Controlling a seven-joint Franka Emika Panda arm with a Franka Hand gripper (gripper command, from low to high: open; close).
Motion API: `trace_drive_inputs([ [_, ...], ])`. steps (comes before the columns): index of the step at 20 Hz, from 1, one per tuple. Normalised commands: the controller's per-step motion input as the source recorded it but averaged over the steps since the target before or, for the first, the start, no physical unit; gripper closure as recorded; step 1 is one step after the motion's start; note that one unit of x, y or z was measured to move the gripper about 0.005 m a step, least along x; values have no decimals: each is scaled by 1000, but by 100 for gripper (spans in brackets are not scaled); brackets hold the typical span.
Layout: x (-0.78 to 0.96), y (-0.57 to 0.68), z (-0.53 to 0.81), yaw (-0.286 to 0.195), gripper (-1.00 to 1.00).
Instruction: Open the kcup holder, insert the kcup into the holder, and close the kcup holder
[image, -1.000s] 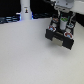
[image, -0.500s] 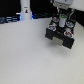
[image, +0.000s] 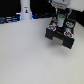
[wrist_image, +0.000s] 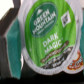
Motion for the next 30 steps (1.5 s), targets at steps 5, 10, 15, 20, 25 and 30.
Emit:
trace_drive_inputs([
  [5, 118, 42, 0, 0, 100],
  [10, 31, -138, -54, -14, 100],
  [15, 323, -70, -10, -51, 100],
  [20, 453, 34, -28, -40, 100],
  [25, 254, 151, -120, -7, 100],
  [30, -14, 29, -314, 12, 100],
])
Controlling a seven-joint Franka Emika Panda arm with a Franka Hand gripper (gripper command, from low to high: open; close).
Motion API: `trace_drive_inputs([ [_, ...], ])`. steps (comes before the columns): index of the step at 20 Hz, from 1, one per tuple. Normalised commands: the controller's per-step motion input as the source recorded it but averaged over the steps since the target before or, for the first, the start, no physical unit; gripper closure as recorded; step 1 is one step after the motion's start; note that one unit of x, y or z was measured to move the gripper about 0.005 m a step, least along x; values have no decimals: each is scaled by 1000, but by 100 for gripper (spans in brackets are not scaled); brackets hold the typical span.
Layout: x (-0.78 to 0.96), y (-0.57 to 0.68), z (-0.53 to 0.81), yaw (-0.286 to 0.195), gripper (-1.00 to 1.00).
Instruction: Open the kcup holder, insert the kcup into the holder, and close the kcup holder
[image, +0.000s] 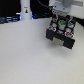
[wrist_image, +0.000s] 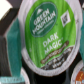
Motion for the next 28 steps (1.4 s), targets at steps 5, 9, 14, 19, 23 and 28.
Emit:
trace_drive_inputs([
  [5, 68, 110, 52, 45, -100],
  [9, 114, 63, 288, 65, -100],
  [14, 178, -28, 387, 69, -100],
  [19, 326, -197, 437, 74, -100],
  [23, 434, -342, 444, 79, -100],
  [28, 637, -453, 308, 24, -100],
])
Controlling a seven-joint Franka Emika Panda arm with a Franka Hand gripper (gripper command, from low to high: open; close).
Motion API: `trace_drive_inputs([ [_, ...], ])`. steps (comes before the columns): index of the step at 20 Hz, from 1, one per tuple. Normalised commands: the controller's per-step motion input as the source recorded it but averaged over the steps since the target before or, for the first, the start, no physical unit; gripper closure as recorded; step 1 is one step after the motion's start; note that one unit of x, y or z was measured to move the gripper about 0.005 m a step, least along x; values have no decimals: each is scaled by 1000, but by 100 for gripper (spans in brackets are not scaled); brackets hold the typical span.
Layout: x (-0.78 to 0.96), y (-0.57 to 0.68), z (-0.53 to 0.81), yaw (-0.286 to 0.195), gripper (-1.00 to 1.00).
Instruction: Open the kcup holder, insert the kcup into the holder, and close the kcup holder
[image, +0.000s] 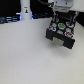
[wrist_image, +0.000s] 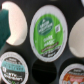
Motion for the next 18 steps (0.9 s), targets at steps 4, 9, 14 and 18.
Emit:
trace_drive_inputs([
  [4, 734, -499, 223, -1, -100],
  [9, 741, -453, 159, 1, -100],
  [14, 840, -267, 31, 0, -100],
  [18, 796, -96, -37, 14, -100],
])
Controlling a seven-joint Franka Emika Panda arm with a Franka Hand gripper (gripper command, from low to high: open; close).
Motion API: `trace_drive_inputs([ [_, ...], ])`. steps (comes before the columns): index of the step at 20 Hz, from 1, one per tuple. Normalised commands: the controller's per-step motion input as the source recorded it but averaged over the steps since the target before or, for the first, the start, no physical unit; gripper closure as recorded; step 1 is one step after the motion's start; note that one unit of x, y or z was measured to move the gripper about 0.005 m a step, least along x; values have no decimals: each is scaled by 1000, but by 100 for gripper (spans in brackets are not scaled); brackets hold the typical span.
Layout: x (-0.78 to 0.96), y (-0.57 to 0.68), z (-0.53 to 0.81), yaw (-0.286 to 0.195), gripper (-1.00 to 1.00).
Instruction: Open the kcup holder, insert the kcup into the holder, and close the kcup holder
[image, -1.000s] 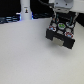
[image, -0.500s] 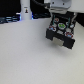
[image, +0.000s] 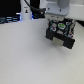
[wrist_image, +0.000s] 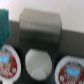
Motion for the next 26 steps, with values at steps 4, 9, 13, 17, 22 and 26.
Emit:
trace_drive_inputs([
  [4, 460, 115, -198, 90, -100],
  [9, 87, 179, -161, 209, -100],
  [13, -72, 34, -182, 277, -100],
  [17, -352, 95, -173, 252, -100],
  [22, -352, 332, -40, 172, -100],
  [26, -244, 500, 31, 141, -100],
])
